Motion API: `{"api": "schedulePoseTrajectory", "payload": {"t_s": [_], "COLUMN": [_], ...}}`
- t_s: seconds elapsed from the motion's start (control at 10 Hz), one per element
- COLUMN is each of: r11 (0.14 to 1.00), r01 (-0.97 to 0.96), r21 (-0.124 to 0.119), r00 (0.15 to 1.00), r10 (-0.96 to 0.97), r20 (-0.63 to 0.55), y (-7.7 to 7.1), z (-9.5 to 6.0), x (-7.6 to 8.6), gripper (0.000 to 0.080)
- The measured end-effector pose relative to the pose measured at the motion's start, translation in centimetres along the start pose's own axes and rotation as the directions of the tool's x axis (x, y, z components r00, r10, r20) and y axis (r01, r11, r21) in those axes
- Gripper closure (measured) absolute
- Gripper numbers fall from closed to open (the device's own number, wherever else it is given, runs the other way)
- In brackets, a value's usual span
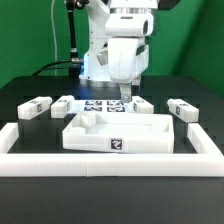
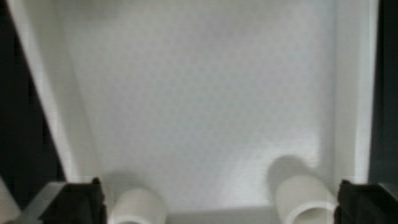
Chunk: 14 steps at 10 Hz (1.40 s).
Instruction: Assemble desk
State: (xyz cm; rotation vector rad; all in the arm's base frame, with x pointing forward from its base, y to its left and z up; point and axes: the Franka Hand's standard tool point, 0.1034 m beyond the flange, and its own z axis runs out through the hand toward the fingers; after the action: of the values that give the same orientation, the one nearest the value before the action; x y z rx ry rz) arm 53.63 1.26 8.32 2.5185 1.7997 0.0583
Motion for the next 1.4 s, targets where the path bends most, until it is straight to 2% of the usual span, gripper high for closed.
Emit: {"api": "schedulePoseTrajectory", "payload": {"t_s": [0.2,0.3,0.5,0.7,0.8,1.0,1.3,1.4], "r11": [1.000,1.000,0.998,0.997,0.997,0.998,0.998,0.998], "r01": [0.003,0.019,0.052,0.052,0.051,0.046,0.046,0.046], "r21": [0.003,0.005,0.034,0.061,0.056,0.050,0.051,0.052], "r00": [1.000,1.000,0.999,0.999,0.999,0.999,0.999,0.999], "r10": [-0.003,-0.019,-0.053,-0.053,-0.051,-0.046,-0.046,-0.046], "r20": [0.001,-0.002,0.007,0.011,0.001,-0.004,-0.004,-0.004], "y": [-0.1,-0.7,-4.2,-6.3,-6.7,-6.7,-6.7,-6.8], "z": [0.2,1.1,2.9,5.0,6.4,7.1,7.2,7.2], "x": [0.0,-0.1,-1.1,-2.6,-2.4,-2.5,-2.5,-2.5], "gripper": [0.0150,0.0150,0.0150,0.0150,0.0150,0.0150,0.0557,0.0557]}}
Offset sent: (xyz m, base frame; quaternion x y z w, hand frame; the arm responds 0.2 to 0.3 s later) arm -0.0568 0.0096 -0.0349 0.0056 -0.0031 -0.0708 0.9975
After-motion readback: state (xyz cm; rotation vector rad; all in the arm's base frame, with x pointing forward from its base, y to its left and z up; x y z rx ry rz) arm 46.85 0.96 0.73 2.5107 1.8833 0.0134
